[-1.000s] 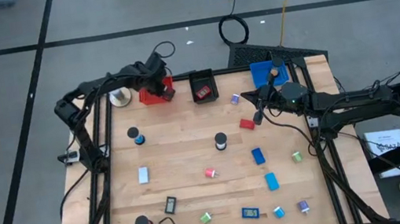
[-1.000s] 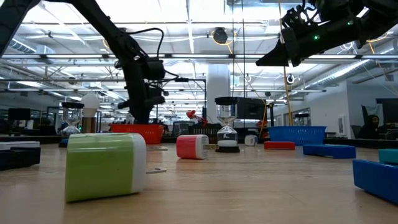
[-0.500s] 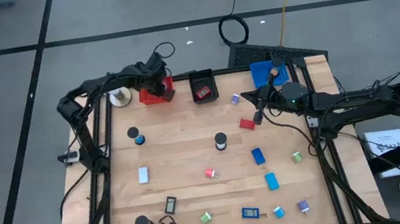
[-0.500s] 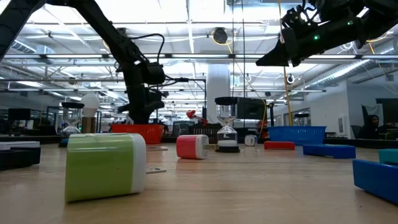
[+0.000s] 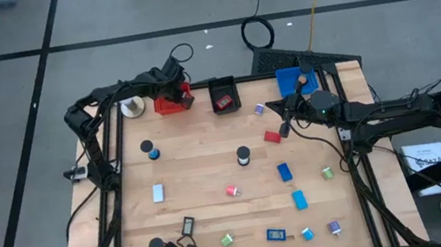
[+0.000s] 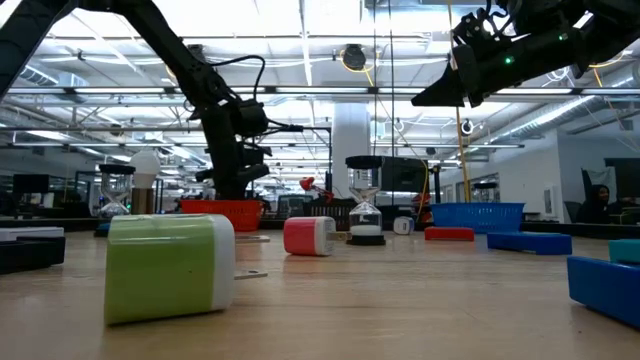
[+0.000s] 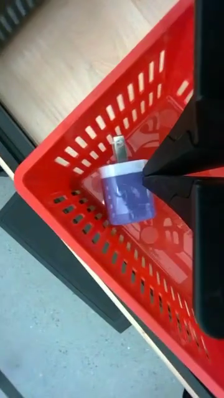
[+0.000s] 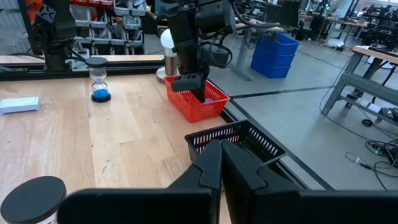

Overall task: Pick & Place Office items
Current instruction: Put the middle left purple charger adapter into the red bin, then put the red digital timer into the black bin

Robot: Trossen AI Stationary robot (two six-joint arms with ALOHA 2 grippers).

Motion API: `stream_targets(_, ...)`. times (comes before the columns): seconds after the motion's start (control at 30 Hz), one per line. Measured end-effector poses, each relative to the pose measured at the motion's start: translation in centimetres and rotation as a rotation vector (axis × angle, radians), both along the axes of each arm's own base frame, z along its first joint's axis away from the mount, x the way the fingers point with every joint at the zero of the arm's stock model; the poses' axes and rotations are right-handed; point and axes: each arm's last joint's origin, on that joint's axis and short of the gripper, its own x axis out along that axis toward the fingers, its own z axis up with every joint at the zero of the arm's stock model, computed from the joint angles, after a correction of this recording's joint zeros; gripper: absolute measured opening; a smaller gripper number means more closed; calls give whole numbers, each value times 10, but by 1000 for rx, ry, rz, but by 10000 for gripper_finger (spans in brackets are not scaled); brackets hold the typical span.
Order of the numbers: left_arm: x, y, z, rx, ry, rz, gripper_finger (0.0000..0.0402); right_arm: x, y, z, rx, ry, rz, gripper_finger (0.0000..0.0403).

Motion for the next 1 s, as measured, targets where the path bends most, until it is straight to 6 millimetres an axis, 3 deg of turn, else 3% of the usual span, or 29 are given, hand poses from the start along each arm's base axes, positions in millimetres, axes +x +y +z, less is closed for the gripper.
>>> stream_targets(0.33,-5,-19,36,64,32,-77,19,0,0,0,1,0,1,0)
stream_targets(0.47,-2,-43,45,153,-47,-179,5,1,0,-1,23,-9,-3,0)
stream_targets(0.8,-8,-127,37,429,-540,-438,18,20,-3,-17,61,2,47,0)
stream_targets(1.0,-10,-154,34,429,-627,-490,19,28,-5,-17,82,-27,62,0)
